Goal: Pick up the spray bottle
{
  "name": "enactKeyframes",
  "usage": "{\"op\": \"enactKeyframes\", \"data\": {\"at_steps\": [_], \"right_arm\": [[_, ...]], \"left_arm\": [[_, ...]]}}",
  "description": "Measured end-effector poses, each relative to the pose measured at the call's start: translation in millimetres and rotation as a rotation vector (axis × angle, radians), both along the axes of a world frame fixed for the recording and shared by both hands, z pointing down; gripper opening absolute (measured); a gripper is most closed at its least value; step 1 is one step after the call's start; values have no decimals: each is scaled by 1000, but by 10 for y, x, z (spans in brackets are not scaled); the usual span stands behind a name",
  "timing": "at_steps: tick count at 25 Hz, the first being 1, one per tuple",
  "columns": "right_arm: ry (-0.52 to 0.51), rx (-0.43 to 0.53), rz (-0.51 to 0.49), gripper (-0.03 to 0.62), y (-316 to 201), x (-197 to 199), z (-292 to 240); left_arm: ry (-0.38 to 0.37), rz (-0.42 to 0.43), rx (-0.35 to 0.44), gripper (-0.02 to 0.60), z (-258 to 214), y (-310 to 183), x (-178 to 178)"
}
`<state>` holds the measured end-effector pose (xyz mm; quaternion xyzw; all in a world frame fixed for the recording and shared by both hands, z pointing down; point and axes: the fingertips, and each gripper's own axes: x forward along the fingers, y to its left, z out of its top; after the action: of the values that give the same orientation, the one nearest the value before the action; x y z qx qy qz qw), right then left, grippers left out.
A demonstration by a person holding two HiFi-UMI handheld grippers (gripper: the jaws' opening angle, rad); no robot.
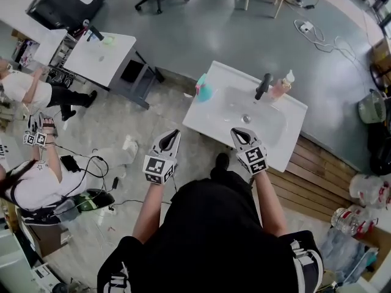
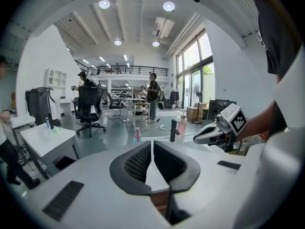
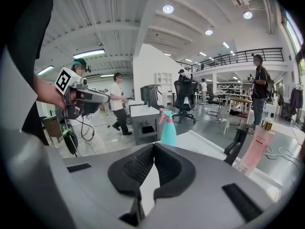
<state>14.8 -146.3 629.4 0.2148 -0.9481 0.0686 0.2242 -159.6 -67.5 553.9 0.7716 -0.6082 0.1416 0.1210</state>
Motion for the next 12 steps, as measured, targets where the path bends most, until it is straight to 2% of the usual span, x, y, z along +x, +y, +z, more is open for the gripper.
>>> {"op": "enactKeyframes", "data": {"at_steps": [7,12], "right_arm": [[-1,11,-44,17,-350,18,17],[-10,24,-38,17,-485,82,10]], "left_arm": [[-18,-33,19,34,-49,-293,76],[-23,-43,11,34,-6,-342,98]]}}
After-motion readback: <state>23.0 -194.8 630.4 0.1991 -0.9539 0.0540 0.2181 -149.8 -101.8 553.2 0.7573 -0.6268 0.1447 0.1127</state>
